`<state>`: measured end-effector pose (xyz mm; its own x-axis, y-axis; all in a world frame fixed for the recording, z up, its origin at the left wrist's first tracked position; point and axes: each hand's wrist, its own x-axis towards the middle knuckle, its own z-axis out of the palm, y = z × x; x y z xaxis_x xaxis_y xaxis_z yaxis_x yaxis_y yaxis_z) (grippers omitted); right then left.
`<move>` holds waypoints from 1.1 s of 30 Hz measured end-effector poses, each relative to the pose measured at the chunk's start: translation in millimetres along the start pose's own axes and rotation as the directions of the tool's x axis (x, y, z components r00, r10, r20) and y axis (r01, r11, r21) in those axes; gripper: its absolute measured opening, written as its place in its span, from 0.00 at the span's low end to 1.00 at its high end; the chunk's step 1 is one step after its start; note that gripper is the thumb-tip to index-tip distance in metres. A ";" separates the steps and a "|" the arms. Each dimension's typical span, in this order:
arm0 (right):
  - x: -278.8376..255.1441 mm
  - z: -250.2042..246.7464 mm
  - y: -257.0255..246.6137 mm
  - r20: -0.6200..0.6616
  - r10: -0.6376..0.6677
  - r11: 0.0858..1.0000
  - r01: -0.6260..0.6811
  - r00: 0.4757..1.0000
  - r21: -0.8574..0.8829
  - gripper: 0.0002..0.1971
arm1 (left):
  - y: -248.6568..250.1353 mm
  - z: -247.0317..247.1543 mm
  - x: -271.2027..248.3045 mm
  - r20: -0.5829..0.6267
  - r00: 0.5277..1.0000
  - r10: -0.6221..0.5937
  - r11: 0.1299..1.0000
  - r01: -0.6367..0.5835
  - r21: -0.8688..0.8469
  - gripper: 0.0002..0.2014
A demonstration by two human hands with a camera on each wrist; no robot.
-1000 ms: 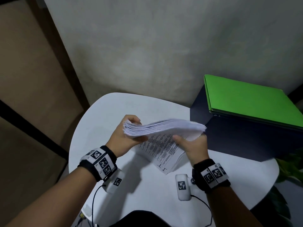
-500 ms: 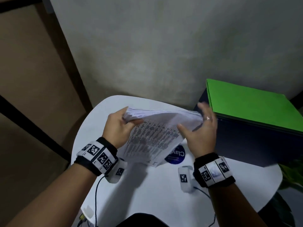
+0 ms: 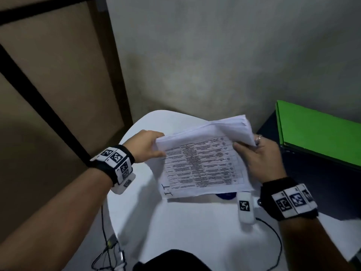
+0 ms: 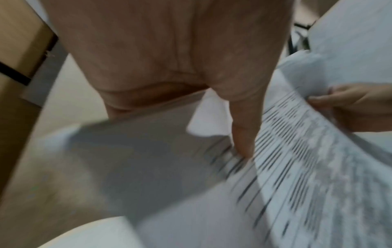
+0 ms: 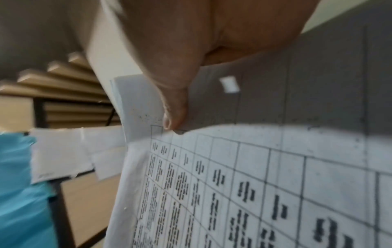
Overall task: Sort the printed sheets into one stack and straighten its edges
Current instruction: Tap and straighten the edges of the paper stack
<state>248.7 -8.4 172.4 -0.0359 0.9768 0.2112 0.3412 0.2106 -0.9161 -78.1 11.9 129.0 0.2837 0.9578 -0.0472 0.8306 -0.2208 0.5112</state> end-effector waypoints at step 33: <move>-76.0 1.1 96.6 -0.392 0.273 0.961 -0.231 0.878 0.151 0.22 | -0.6 91.3 -29.5 -0.270 0.935 -0.231 0.748 -0.007 -0.664 0.12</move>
<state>283.3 -62.3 67.4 0.4302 0.9001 0.0692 0.1939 -0.0172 -0.9809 -43.2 -33.0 51.8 -0.0561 0.9960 0.0697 0.3008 -0.0497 0.9524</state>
